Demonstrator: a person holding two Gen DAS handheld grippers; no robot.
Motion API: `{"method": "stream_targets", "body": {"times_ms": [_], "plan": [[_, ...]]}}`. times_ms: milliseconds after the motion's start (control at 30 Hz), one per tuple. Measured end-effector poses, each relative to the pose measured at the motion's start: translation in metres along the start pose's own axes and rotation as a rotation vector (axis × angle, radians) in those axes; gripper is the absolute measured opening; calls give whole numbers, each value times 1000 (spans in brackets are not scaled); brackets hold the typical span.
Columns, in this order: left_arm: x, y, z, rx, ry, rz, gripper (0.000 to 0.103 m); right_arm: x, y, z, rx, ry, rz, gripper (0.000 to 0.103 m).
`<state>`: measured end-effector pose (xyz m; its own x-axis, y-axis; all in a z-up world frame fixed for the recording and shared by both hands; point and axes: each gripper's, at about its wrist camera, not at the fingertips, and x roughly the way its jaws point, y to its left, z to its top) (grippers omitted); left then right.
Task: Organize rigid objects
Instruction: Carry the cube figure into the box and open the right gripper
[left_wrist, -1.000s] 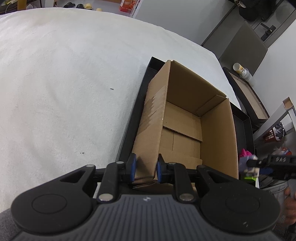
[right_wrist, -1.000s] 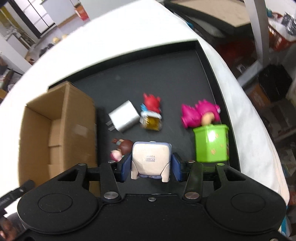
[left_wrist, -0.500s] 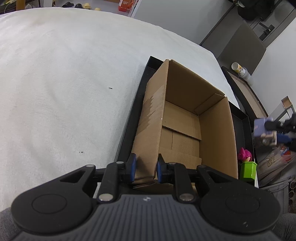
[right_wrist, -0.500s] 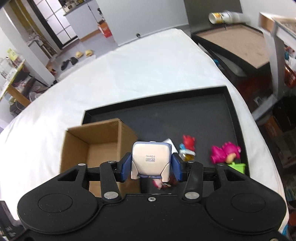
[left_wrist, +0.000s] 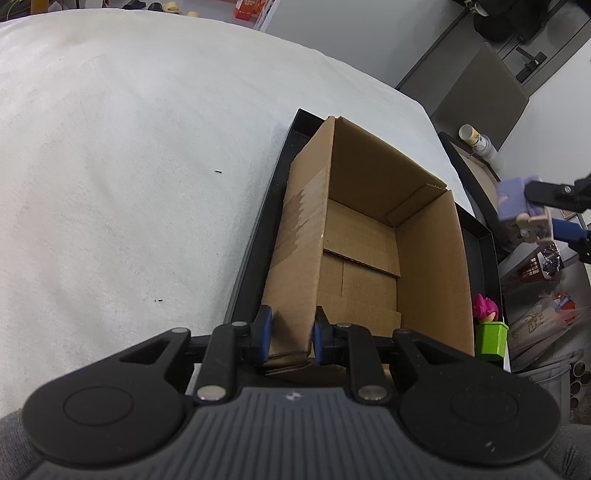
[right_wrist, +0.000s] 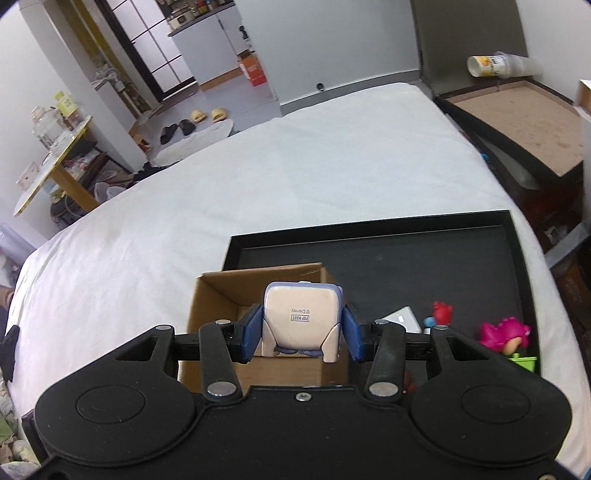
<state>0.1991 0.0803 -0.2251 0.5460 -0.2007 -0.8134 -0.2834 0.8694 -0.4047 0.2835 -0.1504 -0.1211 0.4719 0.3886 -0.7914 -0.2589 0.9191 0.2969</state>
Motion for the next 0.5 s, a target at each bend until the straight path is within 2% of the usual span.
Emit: {"method": "stream_targets", "body": {"times_ms": [300, 500], "plan": [[0, 4, 0, -2, 5, -23, 21, 23, 26, -10, -32, 38, 39, 44], [0, 4, 0, -4, 11, -32, 22, 41, 38, -17, -44, 75, 35, 44]]}}
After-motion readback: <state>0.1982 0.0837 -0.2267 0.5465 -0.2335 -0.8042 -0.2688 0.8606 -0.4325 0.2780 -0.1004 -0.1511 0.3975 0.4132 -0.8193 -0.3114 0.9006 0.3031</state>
